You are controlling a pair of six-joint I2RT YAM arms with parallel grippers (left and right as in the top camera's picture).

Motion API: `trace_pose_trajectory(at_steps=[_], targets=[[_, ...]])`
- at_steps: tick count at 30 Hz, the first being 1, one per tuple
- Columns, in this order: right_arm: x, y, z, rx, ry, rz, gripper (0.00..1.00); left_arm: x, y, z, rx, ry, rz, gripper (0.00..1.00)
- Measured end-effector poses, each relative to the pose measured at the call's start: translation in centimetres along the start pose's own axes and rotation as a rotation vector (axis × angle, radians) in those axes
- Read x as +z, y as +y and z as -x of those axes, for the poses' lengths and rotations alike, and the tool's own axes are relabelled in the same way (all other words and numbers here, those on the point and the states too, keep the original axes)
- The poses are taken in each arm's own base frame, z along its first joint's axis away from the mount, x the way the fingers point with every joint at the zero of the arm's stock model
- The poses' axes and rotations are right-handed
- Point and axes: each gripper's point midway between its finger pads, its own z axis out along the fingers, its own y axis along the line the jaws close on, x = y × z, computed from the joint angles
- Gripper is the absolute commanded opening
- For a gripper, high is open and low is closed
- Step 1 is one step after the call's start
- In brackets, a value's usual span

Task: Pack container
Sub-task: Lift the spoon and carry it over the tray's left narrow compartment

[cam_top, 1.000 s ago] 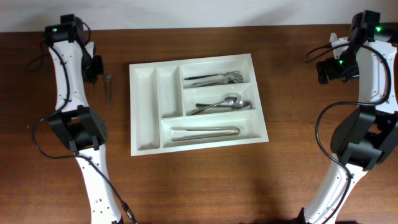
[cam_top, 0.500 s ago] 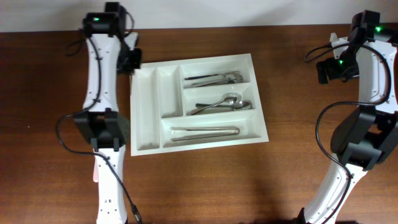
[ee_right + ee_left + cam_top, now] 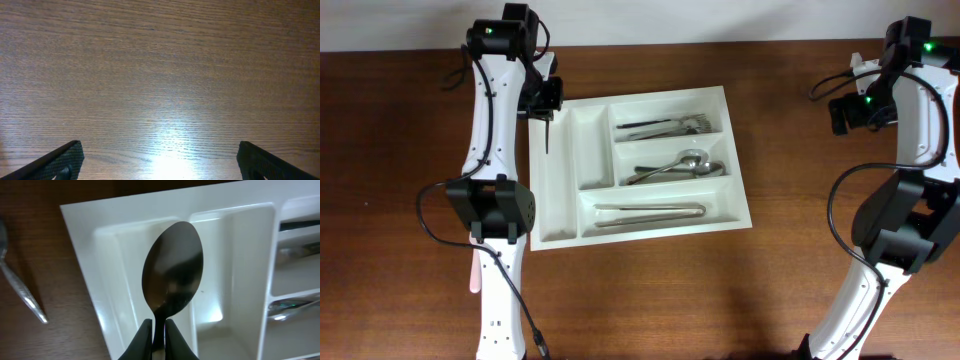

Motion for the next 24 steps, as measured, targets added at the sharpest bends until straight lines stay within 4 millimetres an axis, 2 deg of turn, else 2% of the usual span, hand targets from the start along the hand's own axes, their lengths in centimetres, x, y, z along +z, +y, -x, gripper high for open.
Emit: trace_pose_trajectory(at_steps=[6, 10, 24], targets=[[0.0, 0.0, 0.0, 0.000, 0.000, 0.000, 0.99, 0.1, -0.6, -0.1, -0.011, 0.007, -0.033, 0.08], [0.0, 0.0, 0.0, 0.000, 0.000, 0.000, 0.99, 0.4, -0.6, -0.8, -0.016, 0.041, -0.037, 0.08], [0.0, 0.0, 0.0, -0.001, 0.000, 0.000, 0.99, 1.4, 0.9, -7.4, -0.041, 0.274, 0.036, 0.08]])
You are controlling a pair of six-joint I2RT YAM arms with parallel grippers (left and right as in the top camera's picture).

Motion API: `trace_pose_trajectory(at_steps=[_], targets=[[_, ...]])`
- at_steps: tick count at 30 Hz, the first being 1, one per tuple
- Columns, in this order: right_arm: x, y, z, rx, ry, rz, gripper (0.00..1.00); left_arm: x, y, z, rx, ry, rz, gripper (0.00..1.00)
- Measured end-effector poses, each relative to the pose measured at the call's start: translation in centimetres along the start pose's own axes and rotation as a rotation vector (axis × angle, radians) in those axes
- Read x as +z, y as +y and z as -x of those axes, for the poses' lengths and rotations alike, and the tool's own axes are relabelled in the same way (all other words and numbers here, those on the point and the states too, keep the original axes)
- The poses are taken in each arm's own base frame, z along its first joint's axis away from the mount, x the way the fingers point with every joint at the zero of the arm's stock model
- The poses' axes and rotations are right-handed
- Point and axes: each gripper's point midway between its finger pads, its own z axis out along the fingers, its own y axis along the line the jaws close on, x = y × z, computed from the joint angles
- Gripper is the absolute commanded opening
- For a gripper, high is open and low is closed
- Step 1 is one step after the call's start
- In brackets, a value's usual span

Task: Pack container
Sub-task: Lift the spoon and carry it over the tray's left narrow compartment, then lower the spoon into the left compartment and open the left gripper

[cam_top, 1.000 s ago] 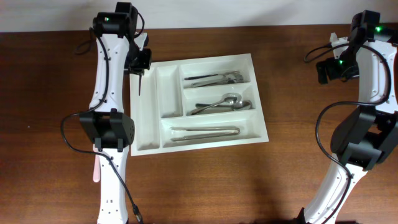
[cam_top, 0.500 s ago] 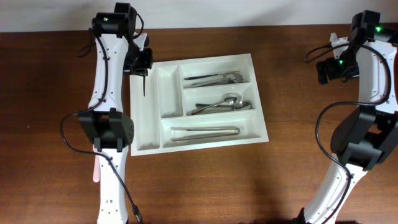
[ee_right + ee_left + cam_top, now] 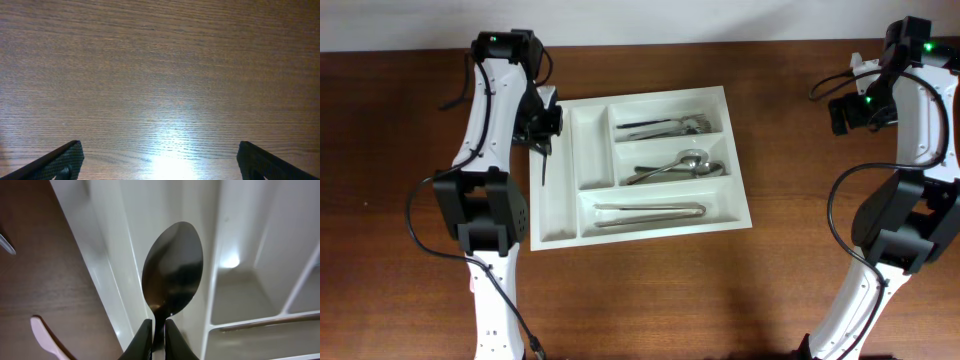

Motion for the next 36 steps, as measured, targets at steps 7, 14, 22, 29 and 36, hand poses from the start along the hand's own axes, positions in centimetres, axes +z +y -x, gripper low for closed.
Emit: trace_pose_trajectory(at_steps=[7, 14, 22, 29, 36], targets=[[0.0, 0.0, 0.0, 0.000, 0.000, 0.000, 0.99, 2.0, 0.4, -1.3, -0.014, 0.080, 0.010, 0.08], [0.0, 0.0, 0.0, 0.001, 0.000, 0.000, 0.99, 2.1, 0.3, -0.3, -0.048, 0.040, 0.009, 0.13], [0.0, 0.0, 0.0, 0.001, 0.000, 0.000, 0.99, 2.1, 0.2, 0.4, -0.061, 0.012, 0.003, 0.22], [0.0, 0.0, 0.0, 0.000, 0.000, 0.000, 0.99, 2.1, 0.1, 1.8, -0.056, -0.046, -0.006, 0.22], [0.0, 0.0, 0.0, 0.000, 0.000, 0.000, 0.99, 1.3, 0.1, 3.1, -0.052, -0.108, -0.011, 0.23]])
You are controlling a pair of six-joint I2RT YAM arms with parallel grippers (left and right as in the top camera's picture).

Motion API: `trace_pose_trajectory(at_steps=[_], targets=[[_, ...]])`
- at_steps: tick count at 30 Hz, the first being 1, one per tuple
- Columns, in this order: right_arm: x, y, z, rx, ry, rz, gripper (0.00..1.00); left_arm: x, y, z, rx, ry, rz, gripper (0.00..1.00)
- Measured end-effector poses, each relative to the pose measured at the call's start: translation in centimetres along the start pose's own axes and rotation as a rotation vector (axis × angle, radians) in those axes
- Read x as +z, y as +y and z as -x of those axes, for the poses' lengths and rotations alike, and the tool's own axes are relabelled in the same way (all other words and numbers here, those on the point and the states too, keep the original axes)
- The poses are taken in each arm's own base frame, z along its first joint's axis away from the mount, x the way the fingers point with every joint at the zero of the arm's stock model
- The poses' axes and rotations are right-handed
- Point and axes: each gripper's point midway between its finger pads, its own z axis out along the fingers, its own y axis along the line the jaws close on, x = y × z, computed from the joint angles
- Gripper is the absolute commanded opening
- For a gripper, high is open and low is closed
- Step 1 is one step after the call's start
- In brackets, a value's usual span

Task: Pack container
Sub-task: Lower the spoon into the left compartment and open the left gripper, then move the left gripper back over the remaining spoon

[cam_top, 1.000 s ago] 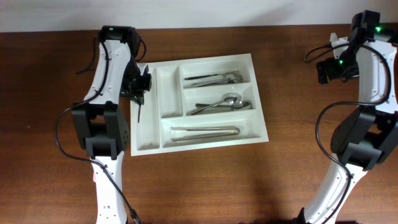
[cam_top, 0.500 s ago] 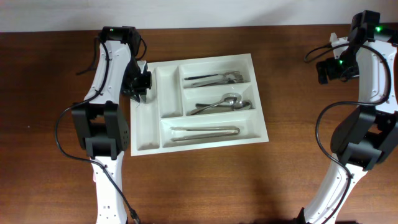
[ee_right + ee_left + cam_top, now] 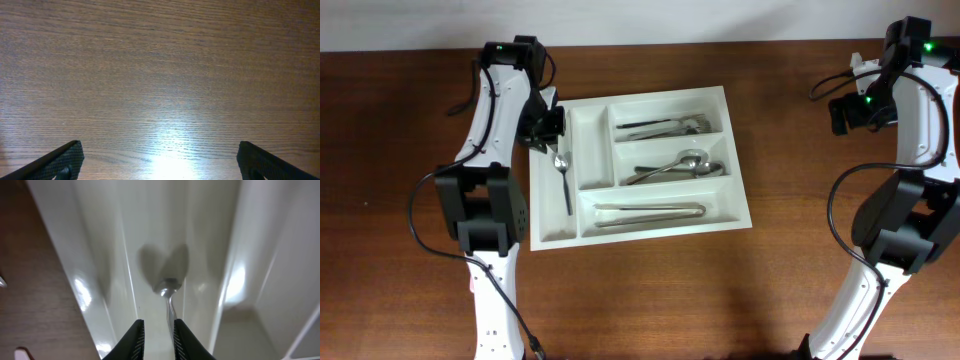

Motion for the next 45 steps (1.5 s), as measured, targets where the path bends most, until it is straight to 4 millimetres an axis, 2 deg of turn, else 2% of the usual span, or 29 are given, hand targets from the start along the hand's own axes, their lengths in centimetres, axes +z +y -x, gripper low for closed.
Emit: trace_pose_trajectory(at_steps=[4, 7, 10, 12, 17, 19, 22, 28, 32, 39, 45], targets=[[0.0, 0.0, 0.0, 0.000, 0.000, 0.000, 0.99, -3.1, 0.7, 2.4, -0.011, -0.124, 0.003, 0.33], [0.0, 0.0, 0.0, 0.000, 0.000, 0.000, 0.99, -6.3, 2.7, 4.0, -0.041, -0.228, 0.034, 0.39], [0.0, 0.0, 0.0, 0.000, 0.000, 0.000, 0.99, -9.0, 5.7, 4.7, -0.095, -0.302, 0.062, 0.40], [0.0, 0.0, 0.0, 0.000, 0.000, 0.000, 0.99, -9.7, 7.8, 4.3, -0.136, -0.304, 0.078, 0.41], [0.0, 0.0, 0.0, 0.000, 0.000, 0.000, 0.99, -10.1, 12.4, 3.6, -0.224, -0.295, 0.105, 0.41], [0.0, 0.0, 0.0, 0.001, 0.000, 0.000, 0.98, -10.2, 13.5, 3.6, -0.246, -0.304, 0.110, 0.47], [0.0, 0.0, 0.0, 0.000, 0.000, 0.000, 0.99, -10.4, 14.2, 3.9, -0.254, -0.319, 0.116, 0.53], [0.0, 0.0, 0.0, 0.000, 0.000, 0.000, 0.99, -9.3, 13.9, 4.7, -0.243, -0.325, 0.118, 0.55], [0.0, 0.0, 0.0, 0.000, 0.000, 0.000, 0.99, -7.2, 13.6, 5.3, -0.232, -0.309, 0.116, 0.58], [0.0, 0.0, 0.0, 0.000, 0.000, 0.000, 0.99, -3.1, 13.8, 5.6, -0.188, -0.267, 0.122, 0.59], [0.0, 0.0, 0.0, 0.000, 0.000, 0.000, 0.98, -0.1, 14.0, 5.1, -0.158, -0.222, 0.124, 0.59]])
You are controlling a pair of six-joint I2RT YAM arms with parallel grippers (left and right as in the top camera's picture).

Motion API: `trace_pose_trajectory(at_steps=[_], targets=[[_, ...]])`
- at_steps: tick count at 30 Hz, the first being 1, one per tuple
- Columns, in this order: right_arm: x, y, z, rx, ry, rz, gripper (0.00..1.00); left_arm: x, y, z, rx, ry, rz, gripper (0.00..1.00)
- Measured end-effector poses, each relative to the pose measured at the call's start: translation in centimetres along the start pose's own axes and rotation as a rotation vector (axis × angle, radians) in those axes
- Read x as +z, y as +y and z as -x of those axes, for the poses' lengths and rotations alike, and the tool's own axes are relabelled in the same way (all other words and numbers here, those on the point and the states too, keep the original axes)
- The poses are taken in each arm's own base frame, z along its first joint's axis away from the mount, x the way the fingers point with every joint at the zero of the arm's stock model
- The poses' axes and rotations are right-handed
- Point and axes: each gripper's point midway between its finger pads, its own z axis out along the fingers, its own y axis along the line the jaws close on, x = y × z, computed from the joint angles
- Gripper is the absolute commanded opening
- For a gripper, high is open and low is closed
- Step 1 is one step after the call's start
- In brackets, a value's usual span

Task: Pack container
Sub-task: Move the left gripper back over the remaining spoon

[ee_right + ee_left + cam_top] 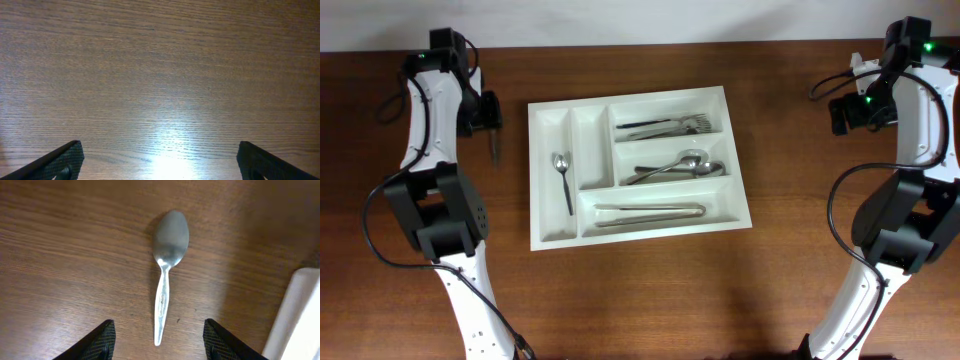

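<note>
The white cutlery tray [534, 200] lies mid-table. A small spoon [563, 181] rests in its leftmost long compartment. Another spoon [167, 270] lies on the wood left of the tray, bowl away from the wrist camera; overhead it shows dimly as the loose spoon [494, 148]. My left gripper [159, 347] hangs open above that spoon's handle end, fingers wide on either side and nothing between them. The left gripper [485, 112] sits left of the tray's top corner. My right gripper [160, 167] is open over bare wood at the far right [847, 112].
Forks [665, 126] fill the tray's top right compartment, spoons [680, 165] the middle one, and tongs [650, 212] the bottom one. The tray's corner [300, 315] shows at the right edge of the left wrist view.
My left gripper has left the tray's left compartment and now hangs wide open over a second spoon on the table left of the tray. The first spoon stays in the tray.
My left gripper was shut on a spoon near the tray's top left corner, then over the leftmost compartment. Then its jaws stood apart with the spoon lying in that compartment. Now it is off the tray above another spoon. The right arm has not moved.
</note>
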Motion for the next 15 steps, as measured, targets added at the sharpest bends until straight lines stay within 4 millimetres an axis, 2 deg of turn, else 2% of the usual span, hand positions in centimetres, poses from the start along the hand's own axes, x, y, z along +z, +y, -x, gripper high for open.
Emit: trace_pose_trajectory(at_steps=[5, 15], targets=[[0.0, 0.0, 0.0, 0.000, 0.000, 0.000, 0.99, 1.6, 0.0, -0.4, 0.010, 0.008, 0.000, 0.59], [0.0, 0.0, 0.0, 0.000, 0.000, 0.000, 0.99, 2.7, -0.1, -0.1, 0.001, -0.001, -0.001, 0.59]])
